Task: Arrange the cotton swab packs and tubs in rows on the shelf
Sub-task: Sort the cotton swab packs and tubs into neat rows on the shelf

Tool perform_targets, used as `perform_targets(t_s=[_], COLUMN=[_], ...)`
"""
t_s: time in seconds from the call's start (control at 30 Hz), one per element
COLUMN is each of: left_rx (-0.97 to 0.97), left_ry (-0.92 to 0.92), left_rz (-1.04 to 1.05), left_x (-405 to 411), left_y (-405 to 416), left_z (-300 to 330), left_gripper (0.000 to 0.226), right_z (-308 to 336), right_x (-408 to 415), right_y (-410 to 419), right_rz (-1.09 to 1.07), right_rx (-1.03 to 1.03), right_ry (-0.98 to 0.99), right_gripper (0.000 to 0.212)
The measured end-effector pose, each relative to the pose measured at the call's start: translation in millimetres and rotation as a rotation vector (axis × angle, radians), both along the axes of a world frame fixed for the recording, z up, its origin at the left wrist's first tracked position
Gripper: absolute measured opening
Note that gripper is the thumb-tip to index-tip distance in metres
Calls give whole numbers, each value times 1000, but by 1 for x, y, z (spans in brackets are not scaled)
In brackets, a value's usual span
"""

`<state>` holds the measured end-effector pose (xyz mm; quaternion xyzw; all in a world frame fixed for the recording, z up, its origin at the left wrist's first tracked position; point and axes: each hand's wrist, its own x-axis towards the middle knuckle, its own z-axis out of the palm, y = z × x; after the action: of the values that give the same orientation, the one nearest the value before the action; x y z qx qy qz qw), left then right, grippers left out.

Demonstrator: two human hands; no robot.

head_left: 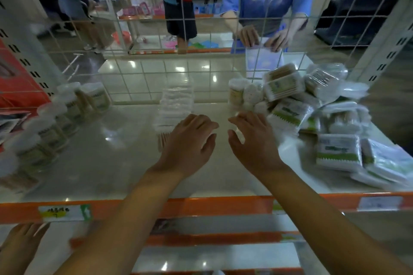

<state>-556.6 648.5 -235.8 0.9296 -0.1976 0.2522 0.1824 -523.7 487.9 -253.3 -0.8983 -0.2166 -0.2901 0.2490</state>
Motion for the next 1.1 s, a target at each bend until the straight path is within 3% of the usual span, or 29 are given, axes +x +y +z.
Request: perform_targets(t_s=[0.37,0.5,0.67,0.77,0.9,1.1], left_rx=[-56,-87,-121,-108,-103,-138], left_ry=[76,122,138,150,161,181], left_rz=[-65,-23,26,44,24,11], left_x=[28,45,66,77,85,88], left_y=[-79,-103,-122,-127,-130,-131], left_z=[-3,-5,-5,-6,-9,-13], left_gripper=[32,42,24,22,20,18], right_z=[1,0,1,1,0,3], right_x=[12,25,38,43,47,47], right_y=[-81,-107,-126,-128,-128,-122], right_rz=[-66,-106,-222,-278,-282,-261], right_rx=[95,160,220,229,228,272], right_ry=[-47,-4,97,194,314,386], right_gripper=[19,28,35,33,47,56])
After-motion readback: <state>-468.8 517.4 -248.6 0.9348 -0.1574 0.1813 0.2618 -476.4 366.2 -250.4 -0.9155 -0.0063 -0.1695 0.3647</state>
